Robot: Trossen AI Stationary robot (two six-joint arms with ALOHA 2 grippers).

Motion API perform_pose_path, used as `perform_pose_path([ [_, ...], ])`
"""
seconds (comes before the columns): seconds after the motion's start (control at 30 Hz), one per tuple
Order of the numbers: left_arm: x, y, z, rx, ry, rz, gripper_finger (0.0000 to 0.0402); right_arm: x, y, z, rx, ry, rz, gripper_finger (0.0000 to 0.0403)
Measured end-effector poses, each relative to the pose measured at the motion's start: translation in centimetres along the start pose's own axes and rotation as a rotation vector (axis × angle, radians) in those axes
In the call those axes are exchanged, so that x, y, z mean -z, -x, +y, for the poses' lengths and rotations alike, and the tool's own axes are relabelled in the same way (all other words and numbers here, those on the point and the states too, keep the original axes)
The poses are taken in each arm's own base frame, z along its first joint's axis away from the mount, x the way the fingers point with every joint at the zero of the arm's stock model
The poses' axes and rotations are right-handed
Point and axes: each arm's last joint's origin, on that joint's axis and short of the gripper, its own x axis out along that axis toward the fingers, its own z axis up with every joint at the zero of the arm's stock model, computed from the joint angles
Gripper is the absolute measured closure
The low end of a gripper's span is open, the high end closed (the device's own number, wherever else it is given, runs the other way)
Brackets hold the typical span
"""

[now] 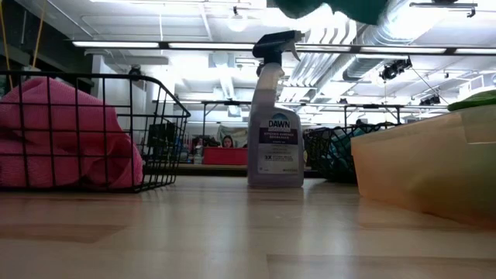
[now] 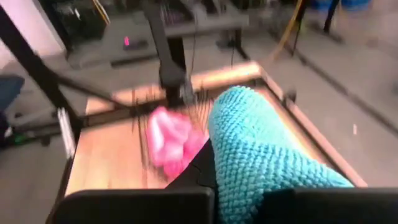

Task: Sort microfiber towel by color & place in baskets
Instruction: Put the blue microfiber cloth into the right wire basket

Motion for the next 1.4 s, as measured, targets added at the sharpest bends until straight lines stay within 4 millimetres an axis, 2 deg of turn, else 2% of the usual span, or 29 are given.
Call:
perform_pose_path([
  [0.17,1.3,0.4,0.3,-0.035,0.005,-0.063,0.0184,3.3,1.2,2.1,0.094,-0.062,0.194,0.0402],
  [0.27,2.0,0.2,0.5,-0.04,0.017,-0.125,0.0185,5.3,1.3,3.1,0.19,-0.072,0.229,0.0402],
  [0.4,2.4,0.0,0.6,-0.024,0.032,-0.205,0.0185,7.1,1.5,2.3,0.385,-0.118,0.178,0.0402],
  [0.53,2.3,-0.3,0.5,-0.01,0.023,-0.253,0.0185,8.0,1.7,-0.6,0.553,-0.176,0.141,0.0402],
  [0.63,2.2,-0.2,0.5,-0.005,0.027,-0.267,0.0185,8.6,1.7,-3.5,0.665,-0.226,0.133,0.0402],
  [0.77,2.1,-0.2,0.5,-0.002,0.032,-0.276,0.0186,10.3,1.2,-7.5,0.755,-0.322,0.14,0.0403],
  [1.0,1.6,-0.4,0.3,0.011,0.044,-0.32,0.0186,14.7,-2.0,-14.3,0.691,-0.506,0.129,0.0403],
  [1.13,1.5,-0.6,0.1,0.038,0.069,-0.324,0.0186,18.1,-3.5,-17.9,0.719,-0.618,0.242,0.0403],
  [1.3,1.4,-0.5,-0.4,0.185,0.109,-0.308,0.0186,22.5,-4.7,-20.6,0.692,-0.797,0.422,0.0402],
  [1.4,1.4,-0.3,-1.0,0.235,0.099,-0.306,0.0186,23.8,-5.1,-21.4,0.685,-0.857,0.493,0.0395],
])
